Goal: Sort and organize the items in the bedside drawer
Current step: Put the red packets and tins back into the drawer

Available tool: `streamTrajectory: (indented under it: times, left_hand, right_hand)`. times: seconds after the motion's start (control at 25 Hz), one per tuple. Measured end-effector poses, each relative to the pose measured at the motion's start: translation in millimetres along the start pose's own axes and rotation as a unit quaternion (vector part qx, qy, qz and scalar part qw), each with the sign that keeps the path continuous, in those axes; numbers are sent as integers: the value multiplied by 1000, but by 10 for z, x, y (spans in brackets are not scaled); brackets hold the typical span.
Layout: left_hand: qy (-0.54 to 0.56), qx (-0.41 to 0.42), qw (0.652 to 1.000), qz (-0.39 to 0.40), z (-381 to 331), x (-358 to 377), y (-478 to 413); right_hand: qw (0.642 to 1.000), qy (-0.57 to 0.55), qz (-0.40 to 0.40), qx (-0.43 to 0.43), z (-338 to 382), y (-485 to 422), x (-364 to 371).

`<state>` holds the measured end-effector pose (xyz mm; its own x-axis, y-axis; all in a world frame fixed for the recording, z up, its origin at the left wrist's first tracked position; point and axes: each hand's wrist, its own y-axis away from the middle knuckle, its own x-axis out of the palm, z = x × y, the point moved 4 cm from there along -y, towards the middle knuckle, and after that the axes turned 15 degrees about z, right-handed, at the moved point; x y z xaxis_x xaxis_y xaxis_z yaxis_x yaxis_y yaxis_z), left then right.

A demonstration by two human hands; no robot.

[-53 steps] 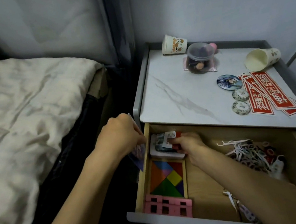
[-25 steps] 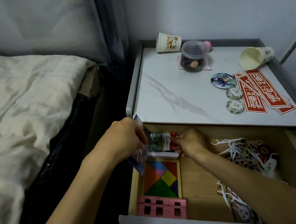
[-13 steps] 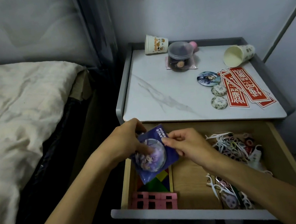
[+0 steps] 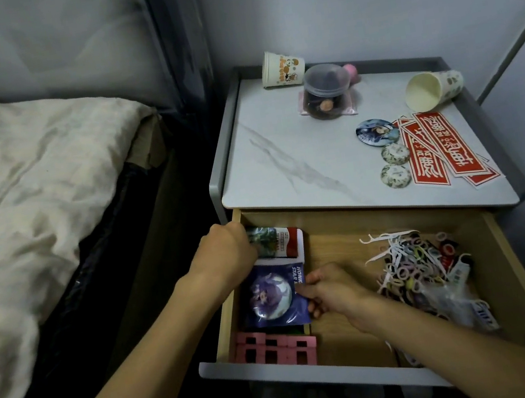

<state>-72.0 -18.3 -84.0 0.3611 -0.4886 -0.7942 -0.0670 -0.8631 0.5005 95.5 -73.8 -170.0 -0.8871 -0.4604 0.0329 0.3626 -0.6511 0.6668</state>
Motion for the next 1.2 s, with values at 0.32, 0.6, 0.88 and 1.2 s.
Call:
streamTrajectory:
  times: [0.32,0.6,0.88,1.2]
  left_hand:
    - [-42,12,999,-13,-28,48,6]
    - [-153,0,987,-50,-220,44,166]
    - [-72,127,984,-99,-803,10,238]
    - [61,230,971,-24,-1282,172,189]
  right_hand:
    - [982,178,-62,3,-56,-118,42]
    - [956,279,-82,-29,131,76,-93]
    - [819,400,-347,-222,634,1142,-1089]
    - [814,505,-285,29,508,777,-2441]
